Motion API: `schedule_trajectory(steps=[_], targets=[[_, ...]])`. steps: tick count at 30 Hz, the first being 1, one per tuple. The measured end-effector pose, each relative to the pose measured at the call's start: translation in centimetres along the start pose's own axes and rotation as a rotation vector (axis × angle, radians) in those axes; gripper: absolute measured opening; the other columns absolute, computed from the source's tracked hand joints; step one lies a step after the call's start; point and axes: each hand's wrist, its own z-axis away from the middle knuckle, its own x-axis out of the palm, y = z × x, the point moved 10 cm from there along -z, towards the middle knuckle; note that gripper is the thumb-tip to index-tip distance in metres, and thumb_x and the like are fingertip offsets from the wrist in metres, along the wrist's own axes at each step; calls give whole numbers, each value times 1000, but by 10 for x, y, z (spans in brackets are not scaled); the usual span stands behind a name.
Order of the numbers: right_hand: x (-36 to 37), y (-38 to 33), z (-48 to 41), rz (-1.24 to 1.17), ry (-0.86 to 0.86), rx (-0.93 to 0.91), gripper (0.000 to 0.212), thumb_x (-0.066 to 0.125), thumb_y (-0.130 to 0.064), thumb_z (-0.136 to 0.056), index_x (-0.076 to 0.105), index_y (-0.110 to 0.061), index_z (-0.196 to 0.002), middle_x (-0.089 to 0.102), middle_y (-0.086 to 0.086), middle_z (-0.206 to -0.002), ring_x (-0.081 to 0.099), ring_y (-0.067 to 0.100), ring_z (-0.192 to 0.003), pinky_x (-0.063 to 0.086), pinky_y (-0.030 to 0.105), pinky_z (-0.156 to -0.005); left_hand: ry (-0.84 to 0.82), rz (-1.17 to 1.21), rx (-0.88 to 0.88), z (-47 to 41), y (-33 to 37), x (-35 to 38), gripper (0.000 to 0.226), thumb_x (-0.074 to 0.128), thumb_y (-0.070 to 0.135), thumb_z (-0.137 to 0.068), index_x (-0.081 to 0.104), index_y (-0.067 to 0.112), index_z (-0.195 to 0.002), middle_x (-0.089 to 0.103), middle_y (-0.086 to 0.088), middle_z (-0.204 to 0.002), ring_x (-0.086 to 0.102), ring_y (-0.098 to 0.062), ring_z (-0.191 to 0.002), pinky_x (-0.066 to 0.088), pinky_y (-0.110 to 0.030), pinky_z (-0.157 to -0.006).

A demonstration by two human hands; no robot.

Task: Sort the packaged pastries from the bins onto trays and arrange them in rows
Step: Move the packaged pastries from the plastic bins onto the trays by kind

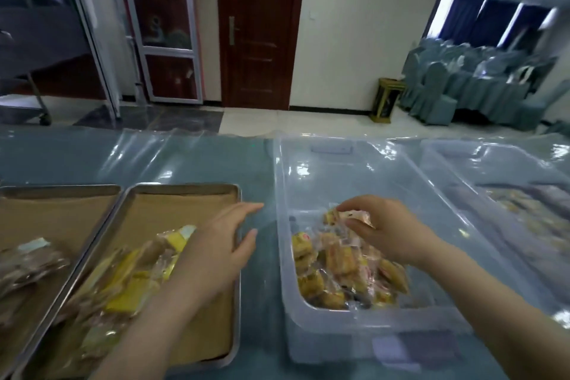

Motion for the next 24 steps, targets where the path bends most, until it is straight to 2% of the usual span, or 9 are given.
schedule_trajectory(steps=[3,5,7,9,11,14,18,22,24], targets=[[5,53,6,36,-90,40,26,56,-33,-93,62,-33,-119,63,-12,-118,56,9,-106,42,26,-88,-33,57,-22,-6,19,39,42,56,21,-91,44,49,-120,45,26,-126,33,25,-110,17,8,-87],[10,78,6,40,-148,63,27,56,-30,-93,62,-32,-119,63,-11,-118,57,10,-108,43,26,-92,-92,85,-32,-8,27,62,44,55,25,-92,36,53,-120,35,28,-135,23,21,-123,16,-1,-99],[14,94,3,22,-185,64,26,57,-28,-93,63,-29,-119,64,-10,-116,58,7,-102,43,22,-88,-219,90,-33,-9,32,83,47,51,34,-93,25,58,-124,11,32,-145,2,12,-136,10,-19,-110],[17,101,-2,-11,-206,45,26,58,-29,-93,63,-27,-118,65,-11,-111,56,2,-94,40,16,-81,-387,36,-17,-7,34,102,47,43,51,-90,14,64,-124,-14,36,-144,-24,14,-131,-1,-25,-111],[24,100,-6,-12,-236,-6,26,58,-32,-92,62,-28,-117,63,-13,-107,55,1,-93,36,10,-75,-472,-43,-15,-4,33,111,49,36,61,-85,7,67,-124,-28,33,-142,-33,13,-127,-5,-28,-109],[39,93,-2,-17,-322,-71,26,58,-33,-92,61,-29,-117,61,-17,-106,58,2,-96,37,6,-72,-499,-118,-15,-2,30,113,52,41,47,-95,1,69,-122,-34,33,-139,-36,12,-125,-6,-28,-109],[30,93,-6,-18,-306,-64,37,58,-40,-90,55,-31,-125,61,-12,-118,58,8,-102,46,23,-83,-544,-206,-7,0,29,115,71,45,25,-91,-3,68,-120,-39,36,-130,-40,13,-122,-9,-21,-106],[6,114,-42,17,-249,50,45,59,-38,-90,49,-27,-132,58,-2,-127,58,18,-108,44,27,-85,-614,-367,-13,-15,30,117,77,49,39,-89,-16,66,-122,-48,31,-127,-47,12,-116,-17,-19,-101],[7,125,-65,58,-252,98,49,60,-36,-90,47,-23,-135,55,2,-130,57,22,-109,45,29,-87,-583,-406,-1,-38,37,121,79,50,42,-89,-12,57,-135,-41,23,-139,-44,8,-121,-19,-19,-102]])
